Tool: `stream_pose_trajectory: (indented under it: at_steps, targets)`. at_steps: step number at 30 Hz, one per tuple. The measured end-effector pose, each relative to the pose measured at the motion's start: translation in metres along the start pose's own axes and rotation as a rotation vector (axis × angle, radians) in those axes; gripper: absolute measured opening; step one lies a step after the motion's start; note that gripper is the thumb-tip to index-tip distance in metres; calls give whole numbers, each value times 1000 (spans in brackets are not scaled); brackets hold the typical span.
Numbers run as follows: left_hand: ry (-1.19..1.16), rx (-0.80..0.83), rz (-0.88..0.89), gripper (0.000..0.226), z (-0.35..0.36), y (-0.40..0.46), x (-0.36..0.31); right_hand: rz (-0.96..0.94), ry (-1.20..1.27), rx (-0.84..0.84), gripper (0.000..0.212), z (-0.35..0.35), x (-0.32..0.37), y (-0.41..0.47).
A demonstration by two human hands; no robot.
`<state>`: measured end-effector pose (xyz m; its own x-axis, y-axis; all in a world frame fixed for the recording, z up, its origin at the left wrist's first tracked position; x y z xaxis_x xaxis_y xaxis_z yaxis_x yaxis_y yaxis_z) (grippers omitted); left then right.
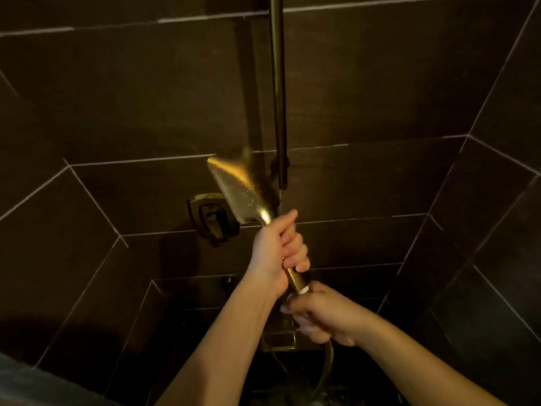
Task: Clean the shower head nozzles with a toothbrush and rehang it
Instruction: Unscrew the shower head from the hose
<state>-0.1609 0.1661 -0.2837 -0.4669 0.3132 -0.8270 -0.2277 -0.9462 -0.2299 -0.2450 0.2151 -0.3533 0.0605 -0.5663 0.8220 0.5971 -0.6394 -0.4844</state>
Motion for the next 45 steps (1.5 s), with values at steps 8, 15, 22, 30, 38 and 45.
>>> stream_pose_trajectory:
  at_steps: [8, 15, 22, 30, 38, 45]
  targets:
    - [164, -159, 140, 15, -2, -11, 0, -318, -239, -263, 19, -14, 15, 3]
    - [-79, 585, 238, 31, 17, -17, -36, -3, 114, 540, 44, 20, 16, -12]
    - [-85, 281, 97, 51, 14, -8, -29, -72, 18, 232, 38, 12, 14, 3]
    - [91, -161, 267, 29, 0, -10, -22, -420, -336, -315, 28, -6, 27, 0]
    - [-16, 576, 216, 34, 30, -18, -28, -42, 173, 506, 39, 28, 2, -15]
    - [-285, 702, -31, 38, 45, -22, -3, 62, 36, 517, 41, 20, -5, -15]
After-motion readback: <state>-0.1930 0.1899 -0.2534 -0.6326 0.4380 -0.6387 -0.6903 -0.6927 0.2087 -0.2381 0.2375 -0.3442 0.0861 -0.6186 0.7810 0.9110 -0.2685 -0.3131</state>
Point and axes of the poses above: each hand's wrist, its own y-axis towards the middle knuckle, its own z-axis out of the palm, x = y × z, the point moved 5 cm from there along y, towards the middle knuckle, and after that the axes turned 5 degrees about y, right-handed, at the moved point
